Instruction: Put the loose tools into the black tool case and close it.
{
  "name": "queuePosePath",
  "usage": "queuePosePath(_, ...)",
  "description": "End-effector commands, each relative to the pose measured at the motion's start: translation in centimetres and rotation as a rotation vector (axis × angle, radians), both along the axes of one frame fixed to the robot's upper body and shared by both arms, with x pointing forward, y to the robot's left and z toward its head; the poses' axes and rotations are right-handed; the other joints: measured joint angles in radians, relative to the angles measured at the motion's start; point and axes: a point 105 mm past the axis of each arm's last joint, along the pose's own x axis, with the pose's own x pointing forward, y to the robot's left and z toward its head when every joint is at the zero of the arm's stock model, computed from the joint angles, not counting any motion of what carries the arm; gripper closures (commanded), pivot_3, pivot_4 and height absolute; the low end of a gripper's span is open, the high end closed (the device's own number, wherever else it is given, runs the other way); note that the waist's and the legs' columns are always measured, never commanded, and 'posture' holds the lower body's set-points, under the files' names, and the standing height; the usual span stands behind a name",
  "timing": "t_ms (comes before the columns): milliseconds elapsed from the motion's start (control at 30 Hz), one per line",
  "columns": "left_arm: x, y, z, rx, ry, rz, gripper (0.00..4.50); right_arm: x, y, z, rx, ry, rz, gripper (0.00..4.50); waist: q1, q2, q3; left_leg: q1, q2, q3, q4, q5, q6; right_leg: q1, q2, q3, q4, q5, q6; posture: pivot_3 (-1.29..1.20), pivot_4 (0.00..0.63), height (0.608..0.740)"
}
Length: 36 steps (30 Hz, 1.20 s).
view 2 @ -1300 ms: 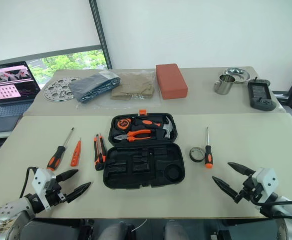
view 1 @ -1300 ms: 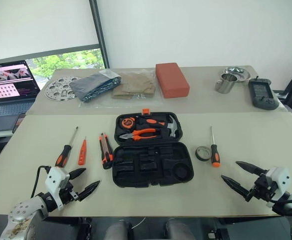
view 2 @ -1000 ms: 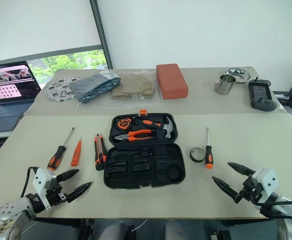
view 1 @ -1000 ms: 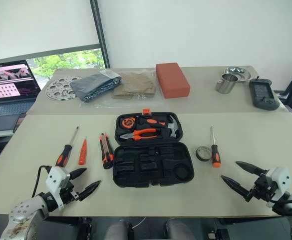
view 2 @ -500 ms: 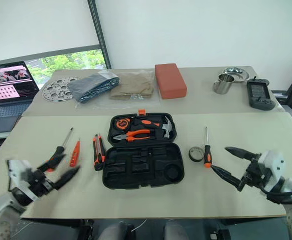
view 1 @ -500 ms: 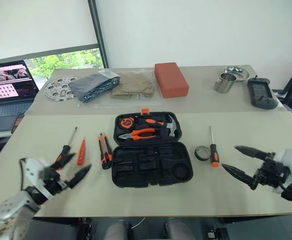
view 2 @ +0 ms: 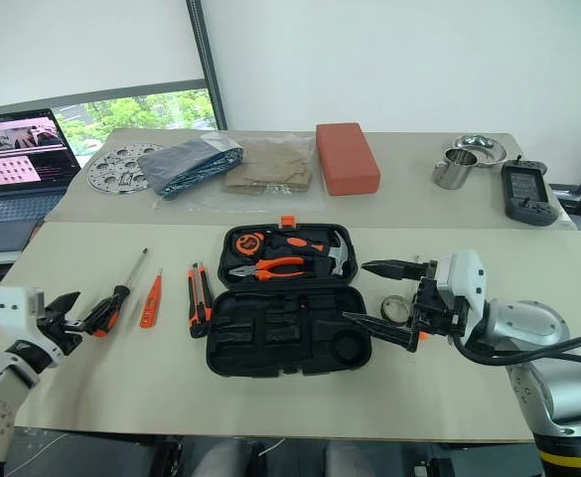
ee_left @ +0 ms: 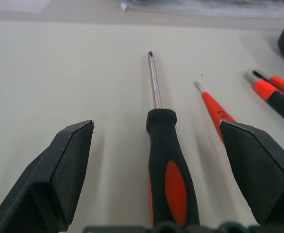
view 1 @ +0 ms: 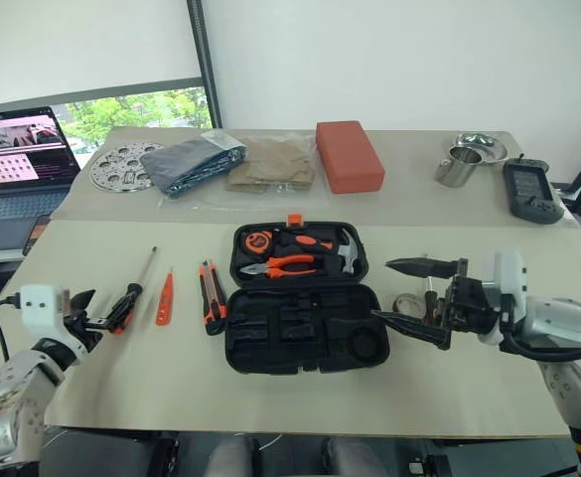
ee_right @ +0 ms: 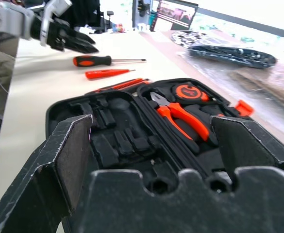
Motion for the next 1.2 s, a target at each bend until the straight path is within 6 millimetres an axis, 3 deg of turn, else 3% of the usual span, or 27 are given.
queuePosePath(33, 0.4, -0.1, -0.7, 0.016, 0.048, 0.016, 0.08, -0.3, 0.2, 0.6, 0.007, -0.033, 0.003, 0.00, -0.001, 0.000, 0.000, 0.000, 0.000, -0.001, 0.000, 0.000, 0.000, 0.000, 0.000, -0.001, 0.000, 0.000, 0.000, 0.00, 0.150, 0.740)
queuePosePath(200, 0.6, -0.4, -2.2, 0.001, 0.131, 0.016, 0.08, -0.3, 0.0, 0.9, 0.019, -0.040, -0.008, 0.00, -0.003, 0.000, 0.000, 0.000, 0.000, -0.003, 0.001, 0.000, 0.000, 0.001, -0.009, -0.009, 0.001, 0.000, -0.002, 0.00, 0.150, 0.740)
queuePosePath(300, 0.9, 0.3, -2.6, 0.018, 0.134, 0.052, 0.80, -0.4, -0.2, 0.8, 0.020, -0.040, -0.014, 0.00, -0.001, 0.001, -0.001, 0.000, -0.001, -0.003, 0.002, 0.000, 0.000, 0.001, -0.010, -0.010, 0.003, 0.000, -0.002, 0.00, 0.150, 0.740)
queuePosePath(533, 1.4, 0.5, -1.4, -0.012, 0.025, 0.038, 3.36, -0.7, -0.6, 1.3, 0.078, -0.048, -0.025, 0.00, -0.001, 0.001, -0.001, 0.000, -0.001, -0.004, 0.003, 0.001, -0.001, 0.002, -0.010, -0.011, 0.004, 0.000, -0.002, 0.00, 0.150, 0.740)
queuePosePath(567, 1.4, 0.6, -1.1, -0.014, 0.007, 0.027, 3.52, -0.6, -0.7, 1.4, 0.087, -0.048, -0.030, 0.00, -0.001, 0.001, -0.001, 0.000, -0.001, -0.004, 0.003, 0.001, -0.001, 0.002, -0.010, -0.011, 0.004, 0.000, -0.002, 0.00, 0.150, 0.740)
queuePosePath(633, 1.5, 0.8, -0.4, -0.009, -0.025, 0.009, 3.50, -0.6, -0.9, 1.5, 0.099, -0.051, -0.041, 0.00, -0.002, 0.001, -0.001, 0.000, -0.001, -0.004, 0.002, 0.001, -0.001, 0.002, -0.010, -0.011, 0.004, 0.000, -0.002, 0.00, 0.150, 0.740)
queuePosePath(733, 2.3, 0.3, 2.6, -0.011, -0.122, -0.097, 3.50, -0.7, -1.7, 2.0, 0.118, -0.050, -0.052, 0.00, -0.002, 0.000, 0.000, 0.000, -0.001, -0.004, 0.003, 0.001, -0.001, 0.001, -0.010, -0.012, 0.005, 0.000, -0.003, 0.00, 0.150, 0.740)
queuePosePath(867, 3.7, -2.4, 6.7, 0.095, -0.207, -0.373, 3.50, -1.8, -2.9, 2.9, 0.198, -0.016, -0.045, 0.00, 0.007, -0.002, 0.001, -0.001, -0.001, -0.004, 0.003, 0.002, -0.002, 0.002, -0.009, -0.015, 0.005, 0.000, -0.003, 0.00, 0.150, 0.740)
queuePosePath(967, 4.8, -4.8, 8.8, 0.157, -0.255, -0.555, 3.50, -2.4, -4.5, 2.6, 0.178, -0.009, -0.068, 0.00, 0.017, 0.001, 0.000, -0.001, -0.002, -0.003, 0.002, 0.002, -0.002, 0.002, -0.009, -0.016, 0.005, 0.000, -0.003, 0.00, 0.150, 0.740)
queuePosePath(1067, 5.3, -8.3, 9.0, 0.263, -0.243, -0.794, 3.50, -3.3, -6.6, 2.0, 0.153, -0.010, -0.122, 0.00, 0.020, 0.002, -0.001, -0.001, -0.003, -0.002, 0.003, 0.002, -0.001, 0.003, -0.008, -0.016, 0.003, 0.000, -0.003, 0.00, 0.150, 0.740)
queuePosePath(1200, 5.3, -13.1, 7.4, 0.351, -0.187, -1.076, 3.50, -5.0, -9.0, 1.3, 0.090, -0.002, -0.185, 0.00, 0.022, 0.004, -0.002, -0.003, -0.003, -0.003, 0.003, 0.002, -0.001, 0.004, -0.001, -0.016, 0.000, -0.001, -0.002, 0.00, 0.150, 0.740)
